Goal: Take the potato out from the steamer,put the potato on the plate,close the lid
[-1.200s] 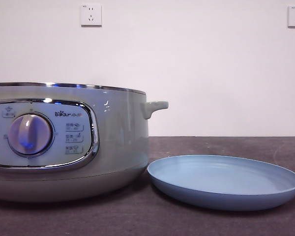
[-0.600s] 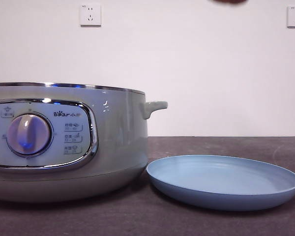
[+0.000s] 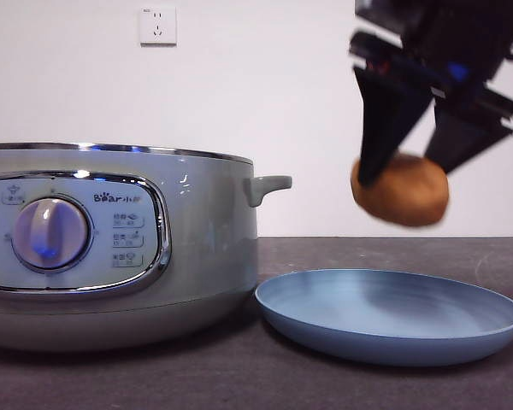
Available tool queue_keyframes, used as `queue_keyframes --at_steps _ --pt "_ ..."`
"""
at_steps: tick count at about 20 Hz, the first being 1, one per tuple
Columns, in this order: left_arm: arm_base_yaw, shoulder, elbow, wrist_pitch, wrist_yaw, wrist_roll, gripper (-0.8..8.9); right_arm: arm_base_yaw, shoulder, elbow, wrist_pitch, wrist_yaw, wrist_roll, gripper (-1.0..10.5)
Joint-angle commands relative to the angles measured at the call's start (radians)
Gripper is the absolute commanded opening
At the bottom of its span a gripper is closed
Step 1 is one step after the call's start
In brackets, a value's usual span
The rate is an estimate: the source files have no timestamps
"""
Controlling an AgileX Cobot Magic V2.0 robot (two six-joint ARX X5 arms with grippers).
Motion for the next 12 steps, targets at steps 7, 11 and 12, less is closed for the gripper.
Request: queue_keyframes --at_steps 7,11,12 --pt "0.000 0.016 0.010 0.051 0.000 -0.006 -0.08 0.000 0.130 -0.076 0.080 -0.002 0.006 -0.1" --pt "0.000 0.023 0.010 0.049 0.027 -0.009 -0.08 0.000 0.211 -0.076 0.109 -0.002 0.003 -0.1" --pt "0.000 0.023 0.010 0.049 0.026 -0.013 -0.08 0.000 0.223 -0.076 0.109 -0.001 0.000 -0.1"
